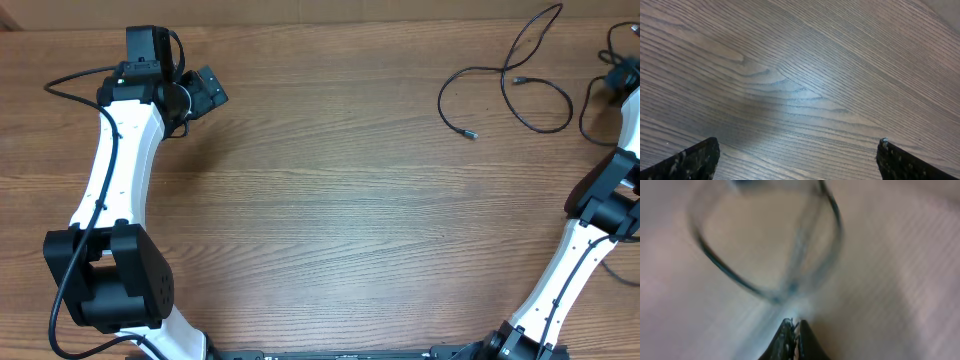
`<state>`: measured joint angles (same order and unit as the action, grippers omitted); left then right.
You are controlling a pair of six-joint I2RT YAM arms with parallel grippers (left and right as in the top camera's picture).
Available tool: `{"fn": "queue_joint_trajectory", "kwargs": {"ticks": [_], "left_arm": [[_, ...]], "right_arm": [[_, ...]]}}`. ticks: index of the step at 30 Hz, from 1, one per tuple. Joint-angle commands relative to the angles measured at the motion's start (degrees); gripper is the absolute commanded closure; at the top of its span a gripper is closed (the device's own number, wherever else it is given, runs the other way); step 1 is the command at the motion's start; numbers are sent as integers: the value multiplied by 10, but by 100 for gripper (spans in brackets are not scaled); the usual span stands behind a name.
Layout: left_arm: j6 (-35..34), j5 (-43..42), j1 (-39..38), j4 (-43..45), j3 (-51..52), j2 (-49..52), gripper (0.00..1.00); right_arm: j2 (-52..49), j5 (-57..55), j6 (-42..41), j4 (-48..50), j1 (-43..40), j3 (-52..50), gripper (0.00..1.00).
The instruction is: Untangle cables
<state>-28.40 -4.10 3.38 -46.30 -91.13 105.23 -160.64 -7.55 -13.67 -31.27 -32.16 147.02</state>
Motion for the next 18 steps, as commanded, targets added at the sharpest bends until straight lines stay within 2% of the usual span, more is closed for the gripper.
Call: {"fn": "queue_joint_trajectory", "kwargs": {"ticks": [1,6,18], "left_arm": [[-3,-2,-4,0,-13,-18,0],[-3,-2,-4,0,-13,-19,0],[-3,-2,-4,0,-13,-19,1]], "right_arm": [[25,52,4,63,4,20,96],[-19,51,4,169,14,15,96],[-101,-19,4,278,23,15,92]]}}
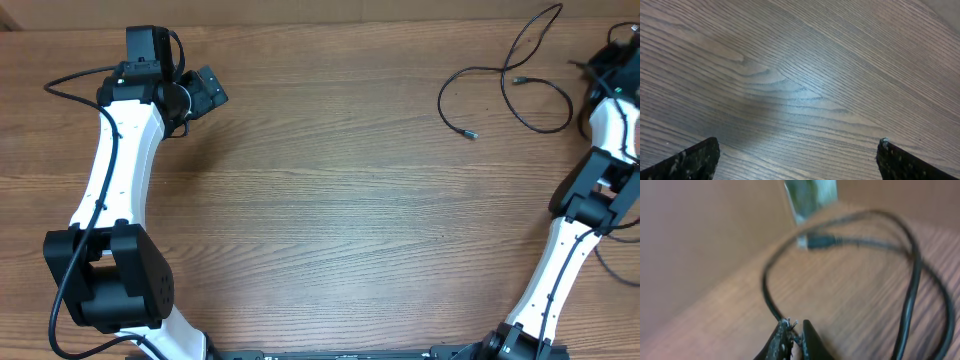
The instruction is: Untangle cables
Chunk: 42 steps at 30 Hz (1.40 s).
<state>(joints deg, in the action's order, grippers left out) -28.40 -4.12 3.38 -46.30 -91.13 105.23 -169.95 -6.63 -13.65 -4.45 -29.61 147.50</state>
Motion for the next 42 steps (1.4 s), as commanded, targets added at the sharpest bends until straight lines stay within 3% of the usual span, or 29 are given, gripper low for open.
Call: {"fn": "queue_joint_trajectory", "kwargs": {"ticks": [1,6,17,26,30,38,42], "left_arm": [[-3,-2,-4,0,-13,-19,1],[-3,-2,-4,0,-13,-19,0],[-3,-2,-4,0,-13,-19,0],[-3,-2,-4,0,-13,-19,0],[-3,-2,-4,0,-13,-19,0],[-3,-2,-4,0,-13,-18,0],[-3,-2,-4,0,-13,-19,0]], "right_arm": [[-12,-34,4,10,-2,10,92],[-14,-64,9,-51,-4,10,94],[33,-57,9,-314,-10,47,96],[83,-57,8,-407,-10,68,96],[108,-39,8,-401,-10,68,96],[97,-23,4,-206,-17,63,96],[63,-30,4,-154,-18,63,93]]}}
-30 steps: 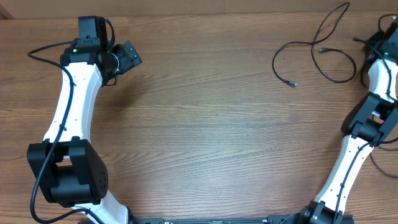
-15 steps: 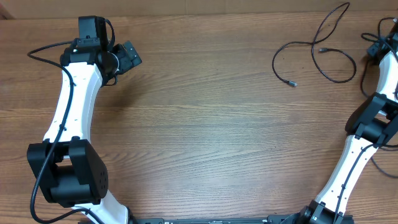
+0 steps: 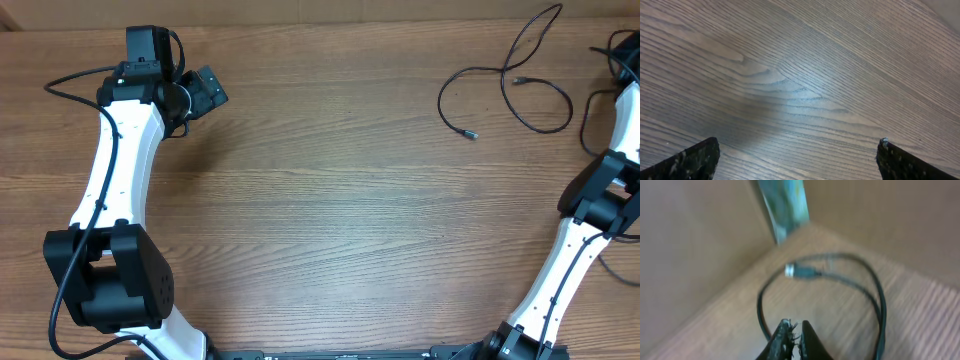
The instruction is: Untangle cables
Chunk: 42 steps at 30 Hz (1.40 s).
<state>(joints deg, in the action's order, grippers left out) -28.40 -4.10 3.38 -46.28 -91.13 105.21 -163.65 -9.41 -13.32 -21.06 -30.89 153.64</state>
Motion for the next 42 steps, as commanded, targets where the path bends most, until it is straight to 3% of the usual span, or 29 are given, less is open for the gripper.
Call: {"fn": "queue_joint_trajectory", "kwargs": {"ticks": [1,20,25,34,35,37,38,42], "left_arm": [[-3,-2,-4,0,-13,-18,0],[-3,-2,-4,0,-13,-18,0],[-3,-2,-4,0,-13,-18,0],[-3,-2,-4,0,-13,-18,0],[-3,-2,-4,0,-13,-18,0],[-3,-2,-4,0,-13,-18,0],[-3,-2,-4,0,-13,-18,0],[-3,-2,-4,0,-13,-18,1]], "right_arm": [[-8,-2,1,17,-5,1,94],[-49,-19,-2,-14,-34,-45,92],[-48,-19,-2,-85,-34,-43,96],[-14,-12,-1,-271,-34,-12,96],[-5,-12,-1,-282,-34,-8,92],[23,-10,-2,-297,-34,5,26],[40,-8,-2,-303,-34,13,0],[132,-4,-2,-337,-33,54,0]]}}
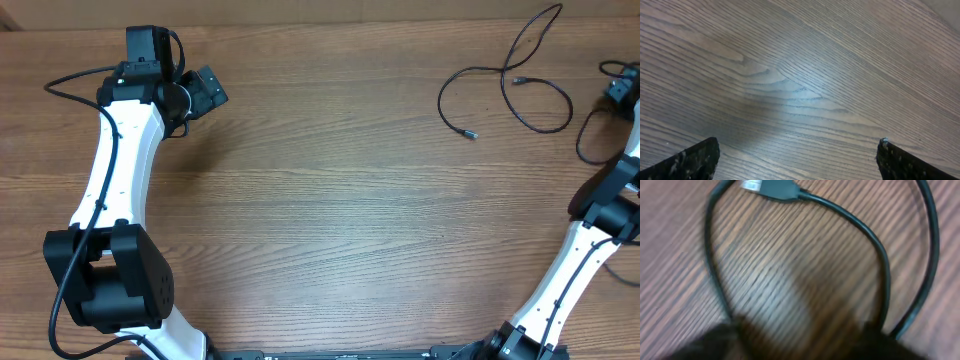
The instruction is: Untangle cables
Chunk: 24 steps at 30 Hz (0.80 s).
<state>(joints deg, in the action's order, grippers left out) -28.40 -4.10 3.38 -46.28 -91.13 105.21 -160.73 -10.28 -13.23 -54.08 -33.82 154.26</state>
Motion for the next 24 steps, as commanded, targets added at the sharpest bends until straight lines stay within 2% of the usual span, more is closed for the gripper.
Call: {"fn": "queue_joint_trajectory", "kwargs": {"ticks": [1,6,10,14,19,24], "left_arm": [[-3,-2,-4,0,-13,-18,1],[-3,-2,-4,0,-13,-18,1],[-3,-2,-4,0,-13,-18,0],[-3,-2,-4,0,-13,-18,1],[-3,-2,-4,0,-13,-18,1],[-3,-2,-4,0,-13,-18,0]], "right_arm": [[127,7,-2,-22,-3,58,0],[259,34,-2,-153,-4,82,0],[361,79,-3,-303,-4,82,0],[419,133,-2,-413,-4,82,0],[491,264,31,-430,-4,58,0],[560,297,33,-430,-4,38,0]]}}
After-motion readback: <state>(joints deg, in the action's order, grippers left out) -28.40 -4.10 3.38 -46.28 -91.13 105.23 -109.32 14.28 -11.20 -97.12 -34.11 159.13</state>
